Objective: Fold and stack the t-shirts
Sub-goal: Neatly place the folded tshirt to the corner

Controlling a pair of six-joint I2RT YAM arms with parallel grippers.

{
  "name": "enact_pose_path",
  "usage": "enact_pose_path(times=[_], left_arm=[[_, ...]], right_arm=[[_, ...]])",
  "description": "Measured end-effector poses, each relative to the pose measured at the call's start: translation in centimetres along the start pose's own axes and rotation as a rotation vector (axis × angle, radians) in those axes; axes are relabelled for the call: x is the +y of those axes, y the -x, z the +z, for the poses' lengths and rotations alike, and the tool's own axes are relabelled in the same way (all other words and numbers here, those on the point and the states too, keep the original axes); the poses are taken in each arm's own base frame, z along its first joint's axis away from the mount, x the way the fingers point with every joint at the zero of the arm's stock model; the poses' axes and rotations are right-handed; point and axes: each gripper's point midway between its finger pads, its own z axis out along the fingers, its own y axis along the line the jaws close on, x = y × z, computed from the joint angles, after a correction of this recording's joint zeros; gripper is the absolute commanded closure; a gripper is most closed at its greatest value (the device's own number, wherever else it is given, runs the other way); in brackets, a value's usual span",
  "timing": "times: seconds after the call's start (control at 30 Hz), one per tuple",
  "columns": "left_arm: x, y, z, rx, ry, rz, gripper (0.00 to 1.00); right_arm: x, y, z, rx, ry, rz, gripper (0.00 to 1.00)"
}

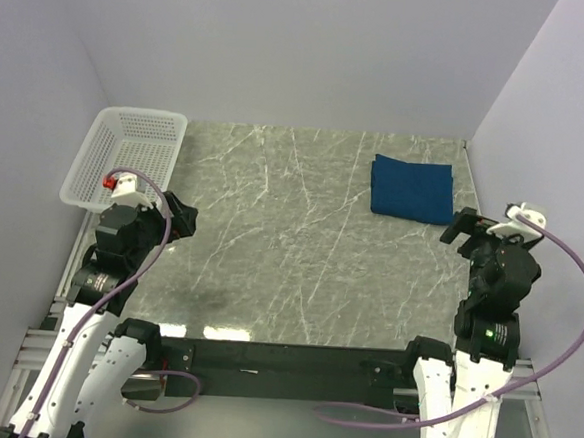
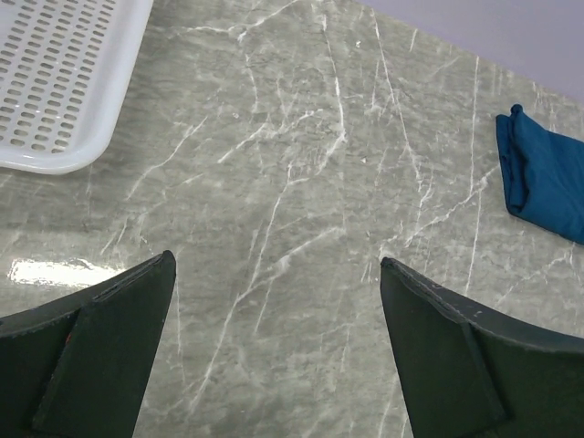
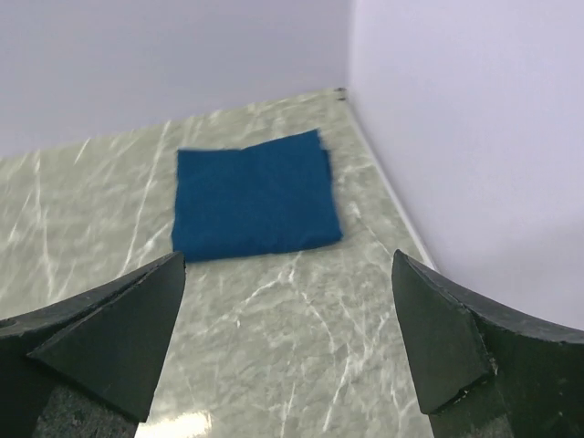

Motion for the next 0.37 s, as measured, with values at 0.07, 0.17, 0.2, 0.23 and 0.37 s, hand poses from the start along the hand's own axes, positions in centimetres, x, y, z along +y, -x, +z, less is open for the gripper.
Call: enact_pose_path(times=[0.07,0.17,0.2,0.23,0.37], left_arm=[[0.0,0.0,-0.1,-0.003,-0.001,0.006,0.01],[-0.1,0.0,-0.5,-0.011,-0.016,0.013,0.00],[-0.2,0.1,-0.6,-0.014,-0.020,0.015,0.01],[-0.3,0.2,-0.7,-0.018,-0.025,0.018,0.01],[-0.4,0.2,-0.8,-0.020,-0.036,0.031,0.01]], right_arm=[[-1.0,0.2,-0.5,-0.015,-0.071,0.055,0.00],[-2.2,-0.9,-0.7,0.009,-0.145,0.091,0.00],[-2.4,-1.3,-0.7,0.017,-0.161,0.094,0.00],[-2.7,-1.8,-0.7,0.029,-0.175,0.095,0.00],[-3.1,-3.6,-0.9,0.048,-0.197,0.094,0.00]])
